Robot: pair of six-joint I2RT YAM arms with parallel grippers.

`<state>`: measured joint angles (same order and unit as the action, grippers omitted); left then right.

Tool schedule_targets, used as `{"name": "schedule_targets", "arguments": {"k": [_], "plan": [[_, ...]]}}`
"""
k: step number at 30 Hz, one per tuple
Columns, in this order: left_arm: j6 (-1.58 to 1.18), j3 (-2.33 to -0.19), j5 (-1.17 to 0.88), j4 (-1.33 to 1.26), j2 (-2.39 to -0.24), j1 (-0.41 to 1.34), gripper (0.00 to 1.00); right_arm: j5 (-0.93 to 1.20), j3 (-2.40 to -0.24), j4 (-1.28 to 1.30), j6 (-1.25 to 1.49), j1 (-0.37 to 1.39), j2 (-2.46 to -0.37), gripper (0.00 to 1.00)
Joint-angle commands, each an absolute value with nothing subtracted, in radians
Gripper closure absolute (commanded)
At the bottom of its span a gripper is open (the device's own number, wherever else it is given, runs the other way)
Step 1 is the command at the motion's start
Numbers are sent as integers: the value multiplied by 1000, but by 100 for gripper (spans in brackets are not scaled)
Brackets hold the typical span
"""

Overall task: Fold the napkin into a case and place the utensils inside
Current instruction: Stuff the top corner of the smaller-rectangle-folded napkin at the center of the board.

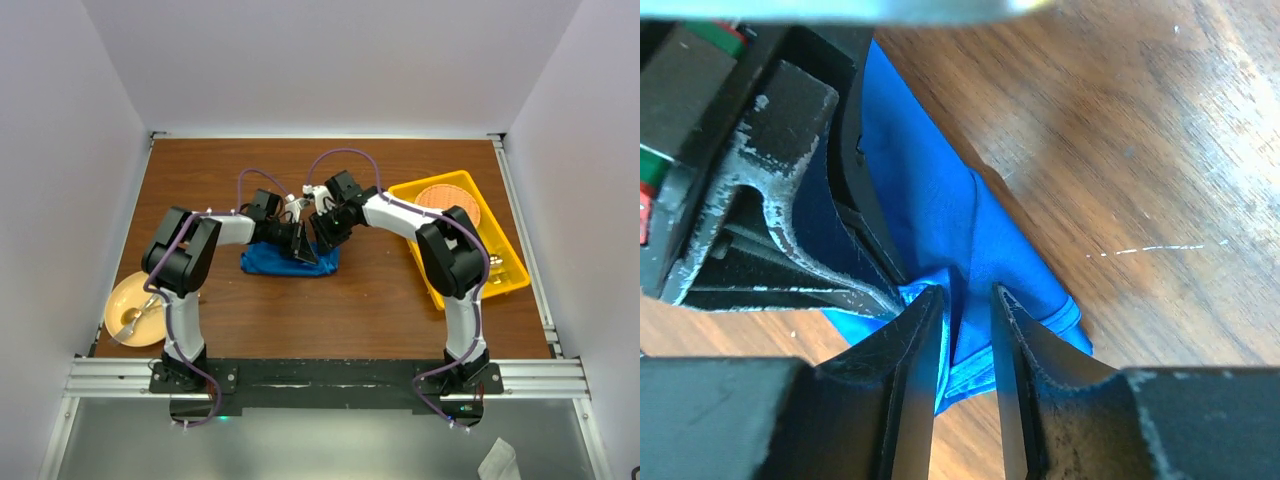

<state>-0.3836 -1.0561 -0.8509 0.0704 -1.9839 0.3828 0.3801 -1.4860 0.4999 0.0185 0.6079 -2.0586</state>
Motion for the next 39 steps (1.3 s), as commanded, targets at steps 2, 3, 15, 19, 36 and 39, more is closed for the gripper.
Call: {"name": "schedule_targets", "arguments": {"k": [2, 3, 15, 19, 36, 39], "plan": [[-374, -1037, -807, 98, -2023, 374, 100, 282, -1476, 451, 6, 627, -1994, 68], [-376, -1037, -807, 98, -2023, 374, 100, 276, -1473, 451, 6, 630, -1996, 68], [-367, -1039, -807, 106, -2033, 374, 100, 213, -1473, 437, -8, 650, -1991, 69], [-368, -1046, -808, 109, -2037, 373, 100, 221, -1485, 445, -8, 658, -1993, 69], [-373, -1054, -810, 112, -2051, 365, 100, 146, -1459, 433, -51, 704, -1996, 83], [-373, -1052, -807, 113, -2048, 362, 100, 140, -1473, 449, -57, 704, -1990, 100]]}}
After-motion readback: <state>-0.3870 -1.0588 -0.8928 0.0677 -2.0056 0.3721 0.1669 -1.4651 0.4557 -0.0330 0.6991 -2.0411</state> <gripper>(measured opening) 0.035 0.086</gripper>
